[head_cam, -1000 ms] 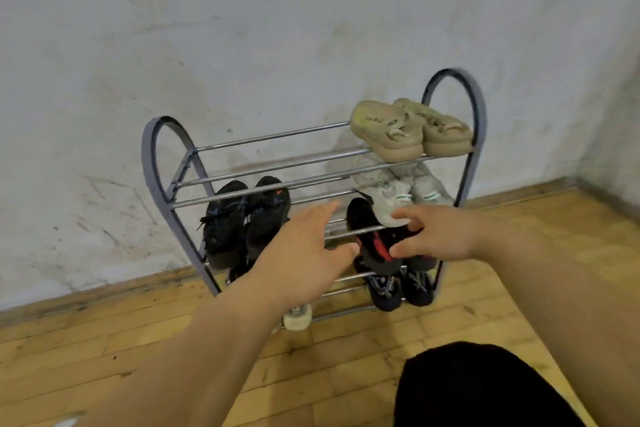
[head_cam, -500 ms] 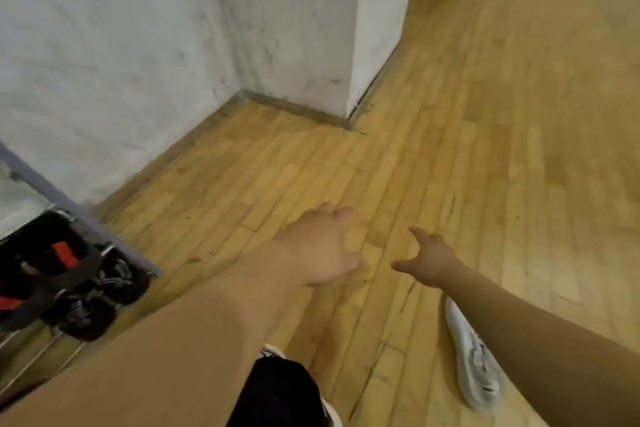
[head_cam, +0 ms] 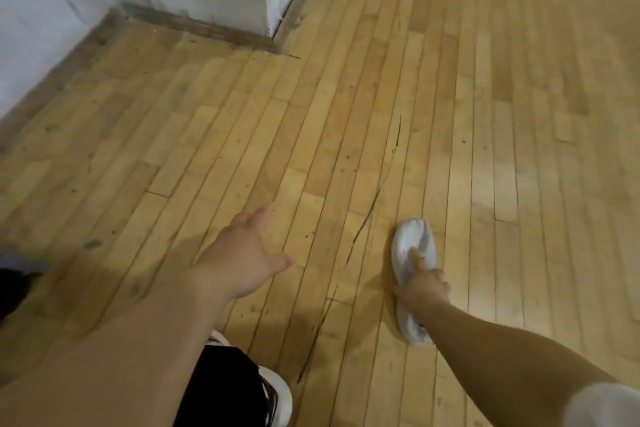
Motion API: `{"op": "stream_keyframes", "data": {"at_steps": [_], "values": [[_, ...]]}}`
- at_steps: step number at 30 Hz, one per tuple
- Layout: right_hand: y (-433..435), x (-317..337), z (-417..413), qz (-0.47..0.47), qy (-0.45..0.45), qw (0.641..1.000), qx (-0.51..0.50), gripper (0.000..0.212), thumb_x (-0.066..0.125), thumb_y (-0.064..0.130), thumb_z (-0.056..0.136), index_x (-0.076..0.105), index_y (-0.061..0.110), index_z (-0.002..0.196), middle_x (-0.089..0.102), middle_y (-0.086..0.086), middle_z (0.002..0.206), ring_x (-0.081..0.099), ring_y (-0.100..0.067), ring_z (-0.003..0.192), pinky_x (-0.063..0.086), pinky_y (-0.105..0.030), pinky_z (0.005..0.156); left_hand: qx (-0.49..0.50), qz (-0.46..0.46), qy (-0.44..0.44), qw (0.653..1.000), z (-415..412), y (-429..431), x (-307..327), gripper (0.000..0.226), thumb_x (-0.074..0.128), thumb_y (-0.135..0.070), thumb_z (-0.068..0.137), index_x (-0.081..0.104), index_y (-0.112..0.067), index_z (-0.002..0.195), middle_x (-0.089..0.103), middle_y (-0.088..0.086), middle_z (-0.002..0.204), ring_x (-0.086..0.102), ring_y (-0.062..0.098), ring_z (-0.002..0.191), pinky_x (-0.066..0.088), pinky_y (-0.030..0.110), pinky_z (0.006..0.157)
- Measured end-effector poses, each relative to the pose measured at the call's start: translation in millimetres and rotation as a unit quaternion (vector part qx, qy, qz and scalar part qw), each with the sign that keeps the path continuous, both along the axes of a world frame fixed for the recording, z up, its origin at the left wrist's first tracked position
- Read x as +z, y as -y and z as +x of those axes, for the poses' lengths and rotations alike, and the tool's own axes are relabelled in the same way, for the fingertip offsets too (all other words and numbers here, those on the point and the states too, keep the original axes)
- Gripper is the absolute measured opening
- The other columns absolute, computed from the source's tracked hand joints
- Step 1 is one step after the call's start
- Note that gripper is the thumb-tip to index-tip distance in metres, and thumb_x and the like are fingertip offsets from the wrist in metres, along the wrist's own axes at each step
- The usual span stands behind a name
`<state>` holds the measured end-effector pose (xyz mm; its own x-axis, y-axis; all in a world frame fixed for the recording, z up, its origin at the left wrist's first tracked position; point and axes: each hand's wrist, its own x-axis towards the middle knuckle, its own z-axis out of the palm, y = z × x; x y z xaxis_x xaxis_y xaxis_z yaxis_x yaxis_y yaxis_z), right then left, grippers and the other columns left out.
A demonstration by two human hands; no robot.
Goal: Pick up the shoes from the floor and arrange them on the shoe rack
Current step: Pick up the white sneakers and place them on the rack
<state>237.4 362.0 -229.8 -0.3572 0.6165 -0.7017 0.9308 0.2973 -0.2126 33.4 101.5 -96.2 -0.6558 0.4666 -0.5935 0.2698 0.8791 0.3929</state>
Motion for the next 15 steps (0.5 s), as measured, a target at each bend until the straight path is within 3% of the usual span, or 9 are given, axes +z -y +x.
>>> {"op": "stream_keyframes", "data": {"at_steps": [2, 3, 5, 7, 9, 10, 12, 13, 15], "values": [[10.1, 11.3, -23.4, -0.045, -0.065, 0.993, -0.084, 0.081, 0.064, 0.041, 0.093, 0.008, 0.049, 0.151, 0.046, -0.018, 0.13, 0.058, -0.043, 0.111, 0.055, -0.057, 0.093, 0.009, 0.0, 0.012, 1.0, -0.9, -3.6, -0.4, 0.111, 0.072, -0.067, 0.082, -0.005, -0.05, 0.16, 0.011, -0.003, 0.172, 0.026, 0.026, 0.154, 0.033, 0.045, 0.119], [18.8, 19.7, -41.0, -0.081, -0.116, 0.982, -0.123, 0.09, 0.069, 0.042, 0.091, 0.006, 0.047, 0.155, 0.046, -0.019, 0.14, 0.057, -0.044, 0.117, 0.054, -0.057, 0.096, 0.013, 0.003, 0.015, 1.0, -2.5, -3.3, 0.5, 0.116, 0.075, -0.067, 0.078, -0.006, -0.052, 0.159, 0.009, -0.003, 0.172, 0.025, 0.026, 0.154, 0.034, 0.045, 0.12], [38.9, 45.9, -81.5, -0.168, -0.223, 0.939, -0.202, 0.11, 0.081, 0.044, 0.081, 0.003, 0.048, 0.159, 0.04, -0.013, 0.156, 0.055, -0.04, 0.127, 0.054, -0.056, 0.099, 0.017, 0.022, 0.033, 0.999, -3.3, -4.8, 3.2, 0.127, 0.083, -0.066, 0.07, -0.008, -0.055, 0.158, 0.007, -0.004, 0.172, 0.024, 0.024, 0.154, 0.033, 0.043, 0.119], [65.7, 84.6, -124.7, -0.235, -0.312, 0.884, -0.256, 0.11, 0.084, 0.04, 0.08, 0.007, 0.047, 0.159, 0.052, -0.002, 0.146, 0.064, -0.029, 0.113, 0.06, -0.049, 0.082, 0.027, 0.076, 0.058, 0.995, -5.2, -2.8, 15.8, 0.132, 0.088, -0.061, 0.065, -0.005, -0.056, 0.158, 0.012, -0.006, 0.17, 0.027, 0.019, 0.153, 0.033, 0.039, 0.12], [90.3, 130.0, -164.8, -0.297, -0.387, 0.837, -0.248, 0.095, 0.078, 0.034, 0.089, 0.014, 0.045, 0.158, 0.062, 0.007, 0.13, 0.069, -0.021, 0.102, 0.059, -0.039, 0.069, 0.052, 0.166, 0.053, 0.983, -11.6, -0.2, 35.6, 0.125, 0.09, -0.049, 0.07, 0.002, -0.055, 0.158, 0.031, -0.011, 0.163, 0.042, 0.009, 0.143, 0.039, 0.026, 0.114], [100.8, 152.4, -181.6, -0.316, -0.42, 0.817, -0.236, 0.092, 0.077, 0.034, 0.09, 0.016, 0.045, 0.158, 0.064, 0.009, 0.128, 0.07, -0.019, 0.104, 0.06, -0.038, 0.071, 0.077, 0.207, 0.035, 0.975, -18.1, 3.0, 49.0, 0.115, 0.087, -0.04, 0.078, 0.008, -0.05, 0.161, 0.042, -0.017, 0.153, 0.049, 0.004, 0.132, 0.042, 0.015, 0.103], [119.9, 197.1, -205.5, -0.334, -0.486, 0.784, -0.194, 0.096, 0.077, 0.039, 0.089, 0.012, 0.043, 0.16, 0.056, 0.011, 0.145, 0.066, -0.018, 0.118, 0.06, -0.043, 0.09, 0.126, 0.268, -0.028, 0.955, -32.6, 15.1, 88.0, 0.095, 0.079, -0.025, 0.09, 0.019, -0.046, 0.161, 0.048, -0.024, 0.142, 0.054, 0.001, 0.12, 0.041, 0.001, 0.088], [130.4, 218.5, -214.4, -0.337, -0.519, 0.768, -0.165, 0.101, 0.079, 0.043, 0.086, 0.011, 0.045, 0.161, 0.048, 0.011, 0.154, 0.062, -0.017, 0.126, 0.056, -0.046, 0.1, 0.148, 0.303, -0.048, 0.94, -40.8, 25.1, 110.4, 0.091, 0.077, -0.023, 0.092, 0.022, -0.048, 0.16, 0.05, -0.026, 0.141, 0.058, 0.004, 0.119, 0.044, 0.005, 0.092], [157.7, 258.9, -229.0, -0.337, -0.564, 0.749, -0.082, 0.105, 0.083, 0.048, 0.079, 0.015, 0.051, 0.158, 0.045, 0.011, 0.157, 0.059, -0.014, 0.131, 0.052, -0.048, 0.107, 0.204, 0.385, -0.046, 0.899, -51.8, 54.5, 160.0, 0.088, 0.075, -0.019, 0.095, 0.023, -0.057, 0.156, 0.063, -0.028, 0.132, 0.07, 0.011, 0.113, 0.058, 0.03, 0.095]]}}
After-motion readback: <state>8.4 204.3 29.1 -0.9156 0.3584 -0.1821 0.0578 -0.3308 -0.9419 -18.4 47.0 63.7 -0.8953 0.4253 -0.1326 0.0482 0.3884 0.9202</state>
